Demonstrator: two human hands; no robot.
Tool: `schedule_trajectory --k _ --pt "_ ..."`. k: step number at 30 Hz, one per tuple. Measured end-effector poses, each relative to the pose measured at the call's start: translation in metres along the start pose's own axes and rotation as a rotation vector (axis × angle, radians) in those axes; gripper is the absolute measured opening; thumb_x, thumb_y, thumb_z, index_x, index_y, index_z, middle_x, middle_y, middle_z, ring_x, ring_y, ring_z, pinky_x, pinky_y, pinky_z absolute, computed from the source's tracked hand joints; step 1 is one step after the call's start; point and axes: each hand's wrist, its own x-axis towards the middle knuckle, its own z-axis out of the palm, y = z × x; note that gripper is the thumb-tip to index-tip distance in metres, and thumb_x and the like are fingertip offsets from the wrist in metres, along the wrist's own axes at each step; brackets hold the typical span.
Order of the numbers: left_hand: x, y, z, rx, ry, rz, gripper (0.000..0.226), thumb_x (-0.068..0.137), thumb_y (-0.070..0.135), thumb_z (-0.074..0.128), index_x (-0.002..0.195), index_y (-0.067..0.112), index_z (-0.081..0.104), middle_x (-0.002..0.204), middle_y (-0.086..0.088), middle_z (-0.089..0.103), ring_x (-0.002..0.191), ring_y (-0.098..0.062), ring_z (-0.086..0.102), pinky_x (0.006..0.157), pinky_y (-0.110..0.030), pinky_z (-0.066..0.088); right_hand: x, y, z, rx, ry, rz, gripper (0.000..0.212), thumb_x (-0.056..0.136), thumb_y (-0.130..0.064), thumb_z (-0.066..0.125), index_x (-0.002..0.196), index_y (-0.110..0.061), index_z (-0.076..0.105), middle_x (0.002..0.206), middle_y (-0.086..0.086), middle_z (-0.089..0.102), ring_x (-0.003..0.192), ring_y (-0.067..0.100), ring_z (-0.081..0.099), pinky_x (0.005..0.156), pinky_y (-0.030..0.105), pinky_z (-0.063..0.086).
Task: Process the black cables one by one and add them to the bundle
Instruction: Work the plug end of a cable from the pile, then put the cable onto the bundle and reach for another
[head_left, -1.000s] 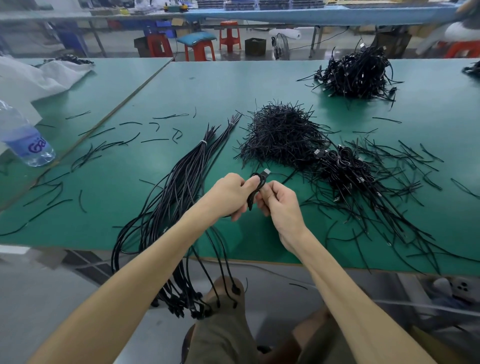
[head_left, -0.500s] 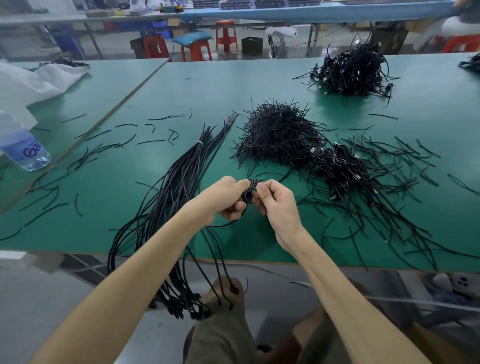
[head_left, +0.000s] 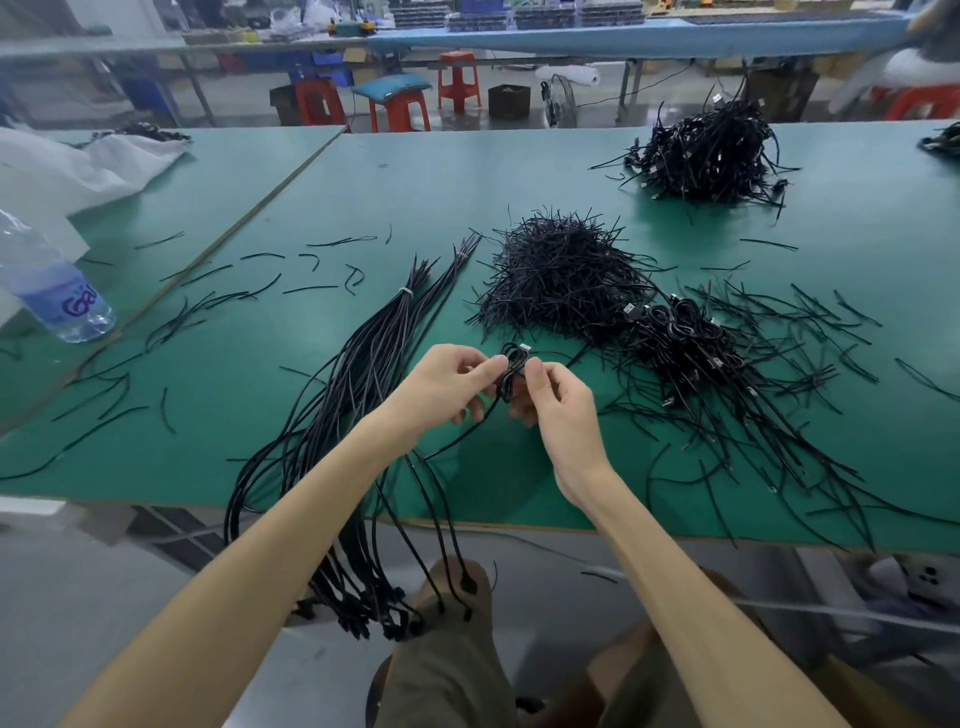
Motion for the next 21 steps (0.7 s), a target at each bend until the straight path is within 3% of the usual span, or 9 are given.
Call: schedule_trajectory --k 5,8,10,12,14,16,17,19,21 --pt "-0.007 0.001 -0.004 -0.092 -0.03 0.028 0.02 0.103 0.025 0.061 0.104 0.008 0.072 0.088 -0.006 0.074 0.063 -0.019 0.072 0.053 -0.024 0.053 -0.003 -0.011 -0.002 -0.035 -0.063 0.048 0.022 0.099 -0.028 0.065 0.103 -0.007 0.066 0.093 0.006 0.072 0.079 0.014 0.064 0.073 0.032 0.052" --pt "-0.008 -0.004 -0.019 -0.011 0.05 0.025 0.018 0.103 0.026 0.059 0.106 0.012 0.071 0.094 -0.008 0.075 0.064 -0.022 0.073 0.053 -0.026 0.053 0.005 -0.033 -0.017 0.094 0.016 0.068 0.013 0.097 -0.017 0.067 0.102 -0.006 0.064 0.095 0.01 0.075 0.078 0.019 0.073 0.063 0.029 0.056" --pt "-0.006 -0.011 -0.032 0.196 0.197 -0.031 0.02 0.104 0.027 0.057 0.112 0.01 0.066 0.102 -0.005 0.072 0.072 -0.022 0.073 0.062 -0.031 0.055 0.017 -0.055 -0.037 0.073 0.097 0.04 0.016 0.096 -0.02 0.068 0.103 -0.007 0.062 0.091 0.006 0.072 0.073 0.015 0.07 0.06 0.025 0.054" --pt "-0.004 -0.019 -0.048 0.559 0.331 -0.143 0.027 0.105 0.03 0.054 0.117 0.006 0.058 0.118 -0.01 0.058 0.085 -0.026 0.065 0.077 -0.039 0.052 0.03 -0.075 -0.058 -0.005 0.159 0.013 0.021 0.095 -0.025 0.068 0.104 -0.009 0.059 0.088 0.002 0.064 0.07 0.01 0.061 0.062 0.023 0.05" --pt "-0.005 -0.024 -0.06 0.807 0.367 -0.276 0.036 0.105 0.033 0.052 0.121 0.001 0.05 0.127 -0.019 0.045 0.09 -0.031 0.055 0.078 -0.042 0.043 0.042 -0.093 -0.078 -0.109 0.214 0.005 0.026 0.095 -0.029 0.068 0.108 -0.008 0.058 0.086 0.001 0.058 0.069 0.011 0.054 0.062 0.025 0.048" --pt "-0.005 -0.027 -0.067 0.915 0.315 -0.373 0.044 0.105 0.037 0.051 0.127 -0.002 0.046 0.131 -0.022 0.046 0.102 -0.038 0.057 0.081 -0.045 0.043 0.053 -0.105 -0.095 -0.32 0.269 -0.02 0.033 0.093 -0.034 0.068 0.11 -0.007 0.058 0.087 0.001 0.059 0.074 0.017 0.056 0.066 0.033 0.05" --pt "-0.005 -0.028 -0.068 0.937 0.283 -0.394 0.045 0.105 0.039 0.053 0.125 -0.001 0.047 0.13 -0.022 0.051 0.106 -0.04 0.058 0.084 -0.046 0.044 0.057 -0.109 -0.102 -0.47 0.277 -0.033 0.033 0.092 -0.036 0.069 0.106 -0.008 0.059 0.088 0.002 0.061 0.08 0.02 0.058 0.071 0.037 0.05" --pt "-0.004 -0.032 -0.069 0.958 0.25 -0.383 0.035 0.104 0.041 0.055 0.1 0.006 0.051 0.114 -0.017 0.062 0.096 -0.036 0.058 0.08 -0.042 0.045 0.061 -0.108 -0.11 -0.739 0.248 -0.037 0.023 0.091 -0.033 0.071 0.089 -0.012 0.061 0.086 0.004 0.064 0.086 0.025 0.061 0.077 0.039 0.047" --pt "-0.003 -0.033 -0.068 0.994 0.233 -0.362 0.037 0.105 0.034 0.054 0.078 0.011 0.042 0.097 -0.012 0.062 0.085 -0.032 0.056 0.074 -0.038 0.043 0.062 -0.1 -0.114 -0.92 0.241 -0.03 0.023 0.093 -0.028 0.071 0.084 -0.01 0.062 0.09 0.011 0.067 0.088 0.03 0.062 0.079 0.04 0.048"
